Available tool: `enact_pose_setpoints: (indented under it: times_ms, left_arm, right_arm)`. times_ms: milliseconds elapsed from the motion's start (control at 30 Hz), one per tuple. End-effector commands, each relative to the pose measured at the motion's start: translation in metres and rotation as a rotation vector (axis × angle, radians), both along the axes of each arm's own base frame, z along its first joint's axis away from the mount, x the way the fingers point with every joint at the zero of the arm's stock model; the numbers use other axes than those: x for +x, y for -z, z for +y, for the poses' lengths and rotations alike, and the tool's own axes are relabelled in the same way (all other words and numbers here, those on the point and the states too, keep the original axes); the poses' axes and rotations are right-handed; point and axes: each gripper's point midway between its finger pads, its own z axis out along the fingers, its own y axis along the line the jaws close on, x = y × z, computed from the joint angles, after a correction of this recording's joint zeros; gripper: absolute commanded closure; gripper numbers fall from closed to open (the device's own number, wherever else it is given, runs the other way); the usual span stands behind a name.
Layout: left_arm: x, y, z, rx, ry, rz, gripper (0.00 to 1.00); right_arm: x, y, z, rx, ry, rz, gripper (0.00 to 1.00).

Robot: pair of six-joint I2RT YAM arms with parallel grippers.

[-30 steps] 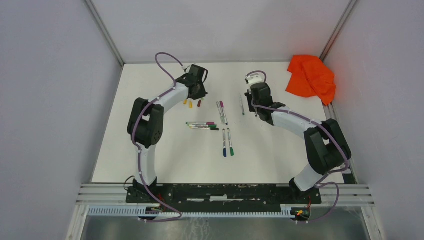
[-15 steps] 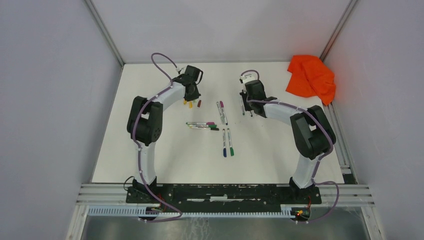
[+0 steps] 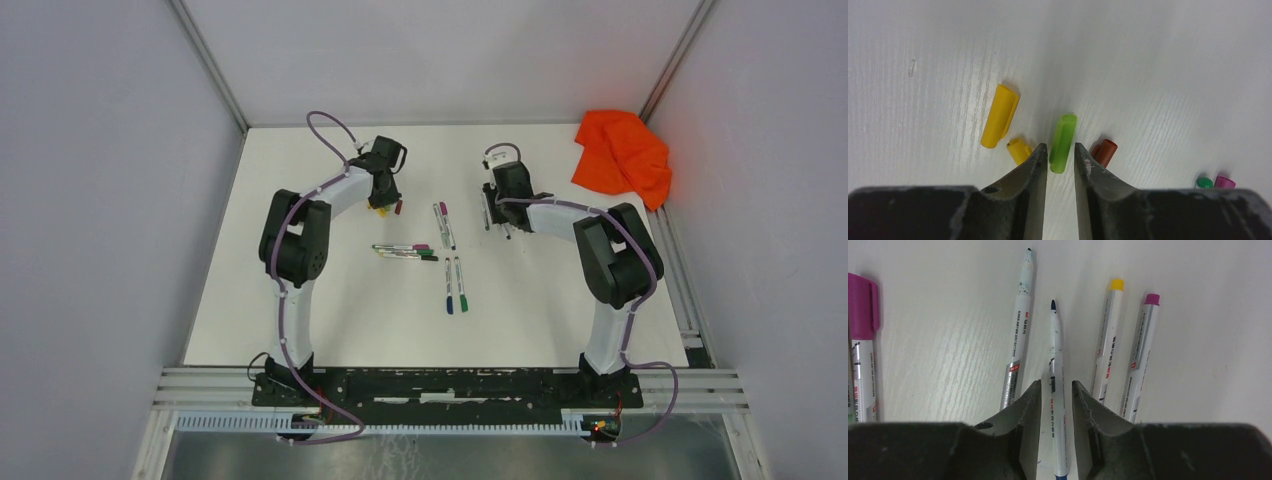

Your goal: Open the pen caps

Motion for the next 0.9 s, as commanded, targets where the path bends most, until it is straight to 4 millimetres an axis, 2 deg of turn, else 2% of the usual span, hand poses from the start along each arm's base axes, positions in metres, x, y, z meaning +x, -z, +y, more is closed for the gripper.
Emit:
enact_pose_setpoints:
  times_ms: [0,133,267,333,533,700,867]
  left_arm:
    - [0.005,-0.005,0.007,0.027,-0.001,-0.024,0.67]
    - [0.007,-0.02,0.005,0.007,-0.008,-0.054,0.63]
    - [0.008,-0.043,0.001,-0.041,-0.018,-0.109,0.57]
    - [0.008,-0.055,-0.003,-0.073,-0.014,-0.134,0.53]
    - [0.003,-0.084,-0.013,-0.163,-0.004,-0.196,0.42]
    - [-0.003,-0.099,-0.02,-0.231,0.013,-0.234,0.39]
    - [-0.009,-0.11,-0.027,-0.287,0.022,-0.263,0.39]
  right_arm:
    - [0.017,-0.027,0.007,0.026,-0.017,-0.071,0.66]
    - [0.016,-0.047,0.009,0.041,-0.034,-0.109,0.63]
    - [0.015,-0.084,0.026,0.076,-0.086,-0.192,0.61]
    - [0.013,-0.096,0.037,0.071,-0.117,-0.206,0.59]
    - [-0.003,-0.096,0.081,0.078,-0.221,-0.165,0.56]
    - [-0.013,-0.076,0.109,0.065,-0.267,-0.122,0.56]
    - [-0.018,-0.057,0.124,0.054,-0.287,-0.087,0.56]
